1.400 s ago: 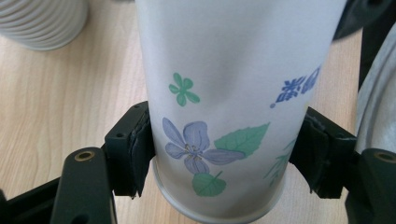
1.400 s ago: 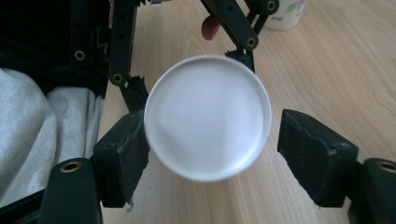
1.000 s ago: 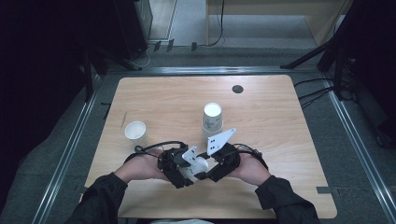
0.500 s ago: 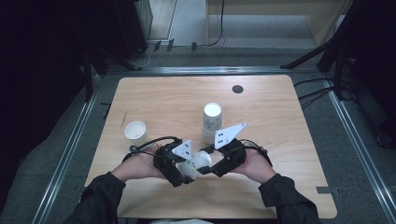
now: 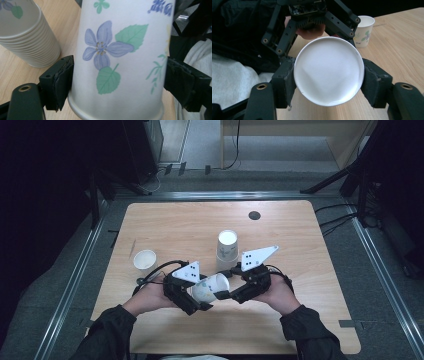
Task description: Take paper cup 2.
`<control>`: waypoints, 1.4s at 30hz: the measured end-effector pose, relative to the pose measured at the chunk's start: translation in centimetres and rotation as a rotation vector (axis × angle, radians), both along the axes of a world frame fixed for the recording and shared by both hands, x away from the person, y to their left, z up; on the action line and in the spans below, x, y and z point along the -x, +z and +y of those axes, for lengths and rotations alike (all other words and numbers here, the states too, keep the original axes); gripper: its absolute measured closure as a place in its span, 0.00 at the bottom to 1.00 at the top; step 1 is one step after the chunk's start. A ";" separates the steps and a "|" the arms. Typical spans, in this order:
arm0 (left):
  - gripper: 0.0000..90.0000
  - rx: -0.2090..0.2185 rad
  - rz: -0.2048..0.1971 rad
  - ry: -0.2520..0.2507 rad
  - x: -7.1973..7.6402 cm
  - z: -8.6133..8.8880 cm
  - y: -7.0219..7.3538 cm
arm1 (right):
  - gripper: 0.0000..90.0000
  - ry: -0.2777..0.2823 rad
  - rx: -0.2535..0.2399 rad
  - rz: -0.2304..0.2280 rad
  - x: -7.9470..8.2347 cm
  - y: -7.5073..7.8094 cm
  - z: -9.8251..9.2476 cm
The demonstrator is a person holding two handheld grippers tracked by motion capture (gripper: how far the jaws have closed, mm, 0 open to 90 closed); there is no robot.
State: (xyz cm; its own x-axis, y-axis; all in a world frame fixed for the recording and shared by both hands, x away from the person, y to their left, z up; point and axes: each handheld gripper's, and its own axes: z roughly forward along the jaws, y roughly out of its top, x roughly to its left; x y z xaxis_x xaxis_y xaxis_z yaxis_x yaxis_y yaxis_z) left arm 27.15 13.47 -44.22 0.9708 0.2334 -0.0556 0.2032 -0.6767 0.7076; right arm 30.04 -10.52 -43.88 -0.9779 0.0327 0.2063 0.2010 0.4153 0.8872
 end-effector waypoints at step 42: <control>0.33 -0.077 0.036 0.024 -0.2 0.7 1.0 | 0.26 0.043 0.157 -0.035 0.4 -2.3 1.6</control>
State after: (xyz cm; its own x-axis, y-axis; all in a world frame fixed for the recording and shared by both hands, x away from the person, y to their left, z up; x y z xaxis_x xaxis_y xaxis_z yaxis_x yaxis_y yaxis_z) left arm 27.32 14.21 -43.26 0.9625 0.2619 -0.0713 0.2447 -0.7235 0.6455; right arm 29.62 -8.93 -46.15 -0.9857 0.0195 0.1675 0.1498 0.5571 0.8168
